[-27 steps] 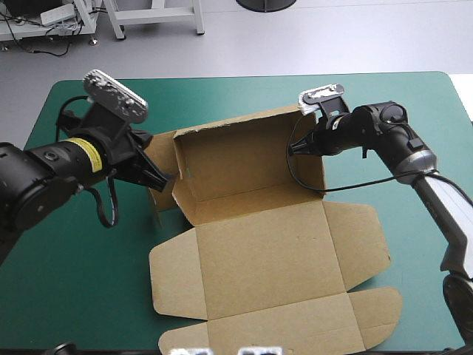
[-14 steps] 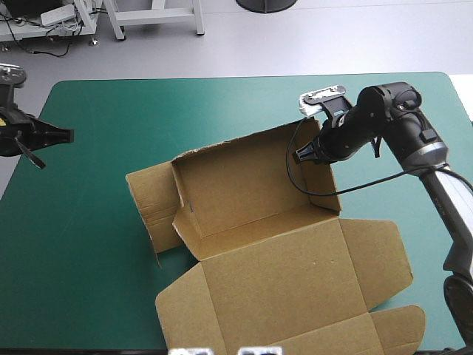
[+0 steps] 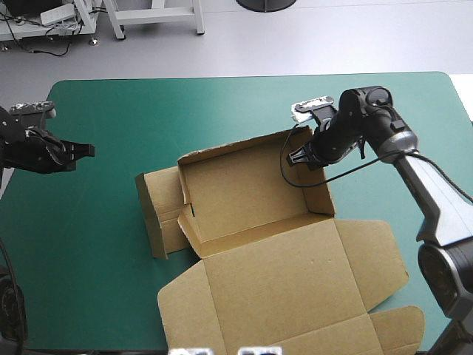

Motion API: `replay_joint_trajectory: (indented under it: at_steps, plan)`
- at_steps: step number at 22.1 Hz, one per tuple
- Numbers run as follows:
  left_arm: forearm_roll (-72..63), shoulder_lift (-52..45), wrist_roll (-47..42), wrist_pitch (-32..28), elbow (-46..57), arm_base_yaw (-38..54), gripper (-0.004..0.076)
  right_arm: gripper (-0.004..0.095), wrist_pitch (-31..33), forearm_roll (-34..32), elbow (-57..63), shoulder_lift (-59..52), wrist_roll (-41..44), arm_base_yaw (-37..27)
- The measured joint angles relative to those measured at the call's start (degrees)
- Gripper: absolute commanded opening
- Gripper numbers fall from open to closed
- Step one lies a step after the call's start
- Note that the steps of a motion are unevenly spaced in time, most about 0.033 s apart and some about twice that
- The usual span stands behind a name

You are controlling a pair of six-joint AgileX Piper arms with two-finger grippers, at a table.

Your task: Fold the box

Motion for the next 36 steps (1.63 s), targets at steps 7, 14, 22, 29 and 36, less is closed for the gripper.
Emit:
replay_joint_trajectory:
  at_steps: [7,14,22,29,36]
  plan:
    - [-2.2,1.4,1.6,-2.6,0.5,0.0,-0.0004,-0.0013,-2.9,1.6,-1.1,8.9,0.2,-0.1]
    - [-3.6,2.0,2.1,-2.5,0.5,0.0,-0.0004,0.0408,0.9,-3.3,-11.8,9.4,-0.5,0.0]
    - [-4.9,2.2,3.2,-2.5,0.5,0.1,-0.0004,0.0648,1.1,-5.3,-13.0,8.6,-0.6,0.0]
    - [-4.9,2.2,3.2,-2.3,0.5,0.1,-0.0004,0.0648,1.2,-5.5,-13.0,4.9,-0.6,0.0]
    - [-4.9,2.2,3.2,-2.4,0.5,0.1,-0.0004,0.0648,1.2,-5.9,-6.4,6.3,-0.9,1.4]
